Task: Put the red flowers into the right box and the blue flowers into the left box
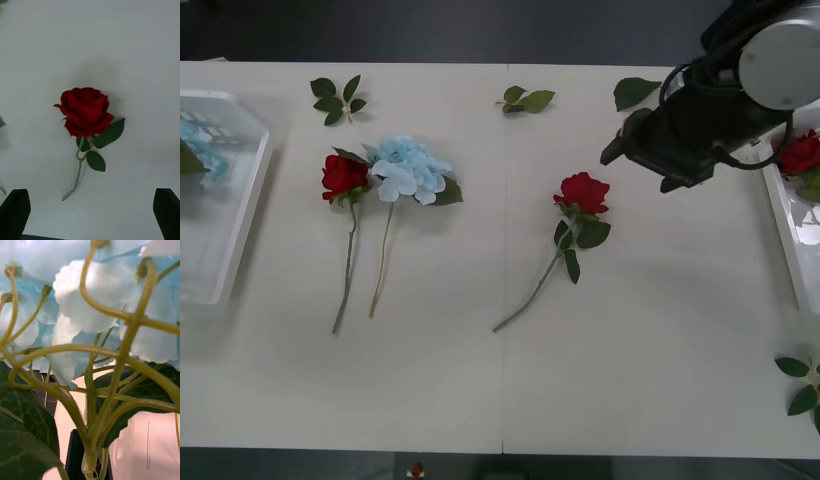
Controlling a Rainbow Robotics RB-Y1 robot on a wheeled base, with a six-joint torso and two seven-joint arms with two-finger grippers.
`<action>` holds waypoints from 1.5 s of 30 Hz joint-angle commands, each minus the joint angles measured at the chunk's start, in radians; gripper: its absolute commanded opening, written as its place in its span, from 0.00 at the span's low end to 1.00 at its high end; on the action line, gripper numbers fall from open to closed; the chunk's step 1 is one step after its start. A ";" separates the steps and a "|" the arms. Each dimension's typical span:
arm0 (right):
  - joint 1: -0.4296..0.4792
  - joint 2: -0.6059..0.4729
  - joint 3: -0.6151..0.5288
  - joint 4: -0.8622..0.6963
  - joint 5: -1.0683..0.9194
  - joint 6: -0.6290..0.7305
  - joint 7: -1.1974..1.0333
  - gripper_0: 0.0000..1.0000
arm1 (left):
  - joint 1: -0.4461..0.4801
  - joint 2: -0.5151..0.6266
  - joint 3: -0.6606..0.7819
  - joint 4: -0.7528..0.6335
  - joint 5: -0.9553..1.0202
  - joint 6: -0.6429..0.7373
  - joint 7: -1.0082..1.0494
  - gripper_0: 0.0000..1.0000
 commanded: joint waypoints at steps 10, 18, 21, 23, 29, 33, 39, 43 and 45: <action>0.032 0.335 0.000 0.042 0.394 0.080 -0.431 0.95 | -0.016 0.034 -0.087 0.026 0.019 -0.051 -0.034 0.35; 0.063 0.400 0.061 0.100 0.525 0.065 -0.443 0.95 | 0.027 0.034 -0.058 -0.094 0.149 0.136 -0.036 0.94; 0.063 0.412 0.101 0.124 0.552 0.040 -0.446 0.95 | 0.041 0.035 0.021 -0.203 0.233 0.342 -0.034 0.98; 0.065 0.421 0.114 0.149 0.558 0.028 -0.441 0.95 | 0.041 0.034 0.073 -0.243 0.332 0.454 -0.034 0.98; 0.063 0.438 0.138 0.203 0.565 -0.014 -0.432 0.95 | 0.024 0.034 0.107 -0.277 0.582 0.615 -0.036 0.98; 0.063 0.457 0.149 0.236 0.577 -0.021 -0.425 0.95 | -0.008 0.034 0.033 -0.277 0.753 0.636 -0.033 0.98; 0.065 0.464 0.172 0.267 0.580 -0.063 -0.411 0.95 | -0.112 0.025 -0.147 -0.277 0.798 0.572 -0.015 0.99; 0.065 0.466 0.190 0.279 0.580 -0.080 -0.402 0.95 | -0.186 -0.014 -0.285 -0.275 0.701 0.475 0.019 1.00; 0.063 0.464 0.199 0.279 0.581 -0.083 -0.399 0.95 | -0.218 -0.057 -0.328 -0.275 0.609 0.460 0.078 1.00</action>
